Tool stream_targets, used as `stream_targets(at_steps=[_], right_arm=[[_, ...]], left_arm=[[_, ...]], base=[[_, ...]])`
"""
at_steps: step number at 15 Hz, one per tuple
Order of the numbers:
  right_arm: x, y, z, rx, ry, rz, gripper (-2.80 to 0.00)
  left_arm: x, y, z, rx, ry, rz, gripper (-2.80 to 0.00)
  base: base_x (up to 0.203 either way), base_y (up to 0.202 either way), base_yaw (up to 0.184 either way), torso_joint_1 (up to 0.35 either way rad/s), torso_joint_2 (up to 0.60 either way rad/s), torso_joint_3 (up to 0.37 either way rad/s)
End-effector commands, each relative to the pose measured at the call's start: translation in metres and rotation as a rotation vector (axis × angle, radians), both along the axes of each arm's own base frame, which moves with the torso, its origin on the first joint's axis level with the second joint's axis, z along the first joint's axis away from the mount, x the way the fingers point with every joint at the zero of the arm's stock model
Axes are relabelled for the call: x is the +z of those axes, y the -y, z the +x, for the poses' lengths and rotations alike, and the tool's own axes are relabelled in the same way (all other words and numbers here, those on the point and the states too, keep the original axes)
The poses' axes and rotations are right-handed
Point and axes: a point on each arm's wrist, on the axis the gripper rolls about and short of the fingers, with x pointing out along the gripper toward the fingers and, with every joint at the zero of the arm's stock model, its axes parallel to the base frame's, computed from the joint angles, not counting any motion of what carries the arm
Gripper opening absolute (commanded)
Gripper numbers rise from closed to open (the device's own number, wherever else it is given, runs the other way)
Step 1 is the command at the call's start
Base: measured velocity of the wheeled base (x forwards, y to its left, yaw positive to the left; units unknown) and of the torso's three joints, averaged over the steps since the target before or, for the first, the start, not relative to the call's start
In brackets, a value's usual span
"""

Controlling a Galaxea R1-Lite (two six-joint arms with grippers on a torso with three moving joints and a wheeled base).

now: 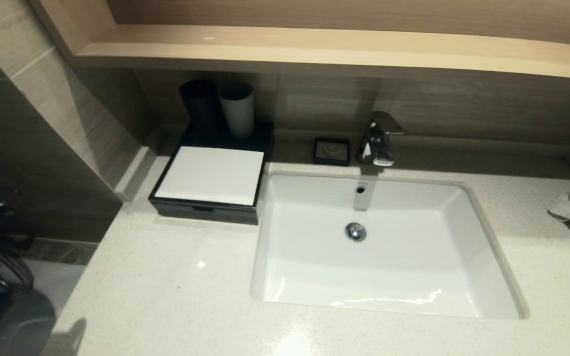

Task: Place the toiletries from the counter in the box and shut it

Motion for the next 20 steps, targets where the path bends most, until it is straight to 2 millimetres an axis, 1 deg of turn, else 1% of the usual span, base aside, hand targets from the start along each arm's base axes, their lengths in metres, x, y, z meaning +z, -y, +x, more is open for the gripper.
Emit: stream_targets(at_steps=[1,3,6,8,10,13,16,20], right_arm=[[0.0,0.0,0.0,0.0,0.0,0.0,-2.8],[0.0,0.0,0.0,0.0,0.0,0.0,-2.8],[0.0,0.0,0.0,0.0,0.0,0.0,-2.8],[0.0,0.0,0.0,0.0,0.0,0.0,-2.8],[0.0,0.0,0.0,0.0,0.0,0.0,-2.8],[0.0,0.0,0.0,-0.001,0.0,0.0,-2.8],[0.0,0.0,0.0,0.0,0.0,0.0,-2.8],[0.0,0.0,0.0,0.0,0.0,0.0,-2.8]], left_arm=[[-0.013,-0.002,-0.028,0.022,0.124,0.005,-2.8],[-0.025,-0.002,-0.038,0.019,0.165,0.028,-2.8],[-0.048,-0.002,-0.049,0.015,0.199,0.092,-2.8],[-0.057,-0.002,-0.053,0.015,0.211,0.117,-2.8],[-0.062,-0.002,-0.057,0.019,0.237,0.12,-2.8],[-0.079,-0.002,-0.061,0.016,0.246,0.17,-2.8],[-0.082,-0.002,-0.066,0.019,0.289,0.172,-2.8],[-0.084,-0.002,-0.066,0.017,0.272,0.17,-2.8]], base=[[0.0,0.0,0.0,0.0,0.0,0.0],[0.0,0.0,0.0,0.0,0.0,0.0],[0.0,0.0,0.0,0.0,0.0,0.0],[0.0,0.0,0.0,0.0,0.0,0.0],[0.0,0.0,0.0,0.0,0.0,0.0],[0.0,0.0,0.0,0.0,0.0,0.0],[0.0,0.0,0.0,0.0,0.0,0.0],[0.0,0.0,0.0,0.0,0.0,0.0]])
